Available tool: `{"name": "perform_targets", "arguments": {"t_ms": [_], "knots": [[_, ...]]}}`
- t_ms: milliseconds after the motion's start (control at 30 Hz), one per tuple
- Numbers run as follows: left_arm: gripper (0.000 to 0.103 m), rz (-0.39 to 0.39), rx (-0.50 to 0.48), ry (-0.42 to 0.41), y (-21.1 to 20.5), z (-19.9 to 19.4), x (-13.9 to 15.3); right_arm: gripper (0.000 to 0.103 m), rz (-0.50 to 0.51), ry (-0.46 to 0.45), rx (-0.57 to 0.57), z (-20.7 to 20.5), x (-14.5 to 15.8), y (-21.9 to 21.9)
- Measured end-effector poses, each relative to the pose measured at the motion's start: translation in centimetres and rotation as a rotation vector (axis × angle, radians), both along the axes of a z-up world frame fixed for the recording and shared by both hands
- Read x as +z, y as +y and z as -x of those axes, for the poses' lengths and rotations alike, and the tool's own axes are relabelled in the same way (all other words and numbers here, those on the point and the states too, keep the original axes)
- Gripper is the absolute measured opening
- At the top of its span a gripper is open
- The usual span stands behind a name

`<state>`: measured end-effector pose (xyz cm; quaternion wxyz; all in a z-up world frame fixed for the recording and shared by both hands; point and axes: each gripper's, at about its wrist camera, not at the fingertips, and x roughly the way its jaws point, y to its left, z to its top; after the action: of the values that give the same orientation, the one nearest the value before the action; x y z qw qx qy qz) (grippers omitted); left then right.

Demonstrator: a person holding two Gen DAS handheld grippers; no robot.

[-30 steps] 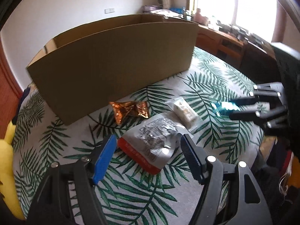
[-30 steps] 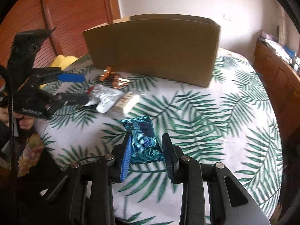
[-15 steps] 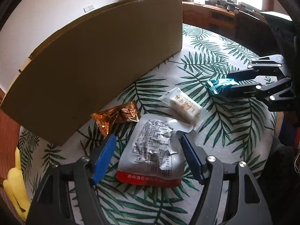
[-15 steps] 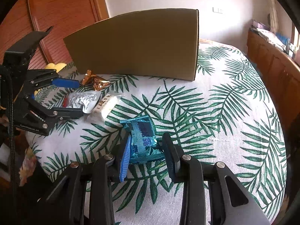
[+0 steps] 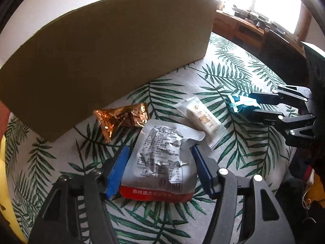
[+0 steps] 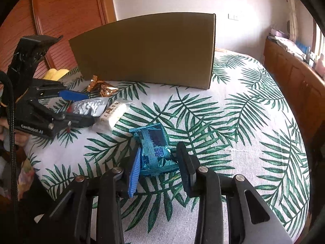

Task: Organize snacks
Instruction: 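Close right tool on blue candy while left tool grasps red-edged sachet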

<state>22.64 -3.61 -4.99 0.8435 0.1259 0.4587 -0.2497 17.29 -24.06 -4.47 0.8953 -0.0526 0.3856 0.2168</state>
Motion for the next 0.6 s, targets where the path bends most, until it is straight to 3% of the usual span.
{"name": "perform_targets", "arguments": {"t_ms": [233, 600], "knots": [[0.06, -0.019, 0.004, -0.032, 0.1, 0.9, 0.4, 0.033, 0.0, -0.008, -0.005, 0.1, -0.2, 0.1], [0.06, 0.055, 0.047, -0.086, 2.3, 2.3, 3.4, 0.033, 0.024, -0.018, -0.015, 0.1, -0.2, 0.5]]}}
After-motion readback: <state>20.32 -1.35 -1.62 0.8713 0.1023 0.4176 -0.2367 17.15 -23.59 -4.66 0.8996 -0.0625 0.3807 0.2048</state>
